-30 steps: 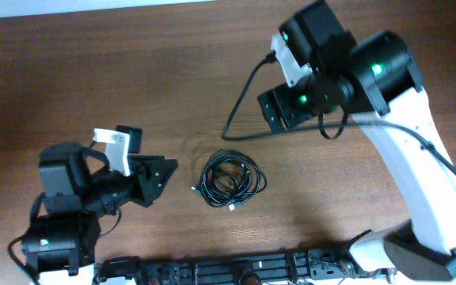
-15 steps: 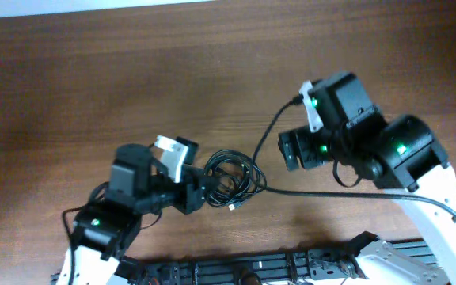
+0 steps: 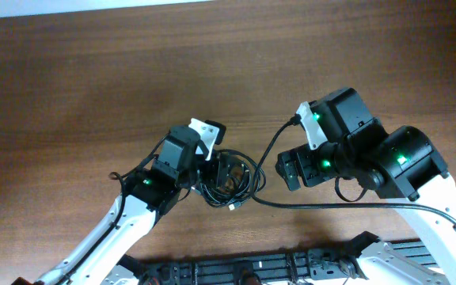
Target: Untangle cables
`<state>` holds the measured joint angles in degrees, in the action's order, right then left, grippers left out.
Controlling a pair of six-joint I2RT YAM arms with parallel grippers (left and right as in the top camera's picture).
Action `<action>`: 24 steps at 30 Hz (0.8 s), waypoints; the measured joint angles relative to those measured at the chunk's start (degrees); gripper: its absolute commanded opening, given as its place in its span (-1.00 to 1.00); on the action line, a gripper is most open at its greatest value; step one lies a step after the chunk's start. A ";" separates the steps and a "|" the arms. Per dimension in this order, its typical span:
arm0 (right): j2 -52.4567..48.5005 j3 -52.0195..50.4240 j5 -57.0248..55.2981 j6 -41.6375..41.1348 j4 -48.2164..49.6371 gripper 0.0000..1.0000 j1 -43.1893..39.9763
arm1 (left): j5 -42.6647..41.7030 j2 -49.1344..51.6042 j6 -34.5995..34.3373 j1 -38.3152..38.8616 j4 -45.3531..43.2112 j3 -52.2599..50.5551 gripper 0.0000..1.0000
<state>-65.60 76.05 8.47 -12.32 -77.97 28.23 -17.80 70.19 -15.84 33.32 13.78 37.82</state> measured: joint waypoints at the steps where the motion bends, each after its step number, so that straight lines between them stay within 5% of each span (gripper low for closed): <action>1: 0.00 0.00 -0.02 0.37 0.02 0.95 0.00 | -1.11 -0.26 0.44 0.00 -0.37 0.11 0.11; 10: 0.00 0.00 -0.20 0.74 -0.02 0.96 0.00 | -3.43 -7.28 7.37 0.00 9.68 3.98 0.08; 24: 0.00 0.00 1.03 0.76 0.00 0.96 0.00 | 18.58 -6.56 21.03 0.00 14.49 3.98 0.22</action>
<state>-65.60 76.05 9.50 -11.55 -77.97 28.23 0.78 63.64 5.19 33.32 28.27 41.80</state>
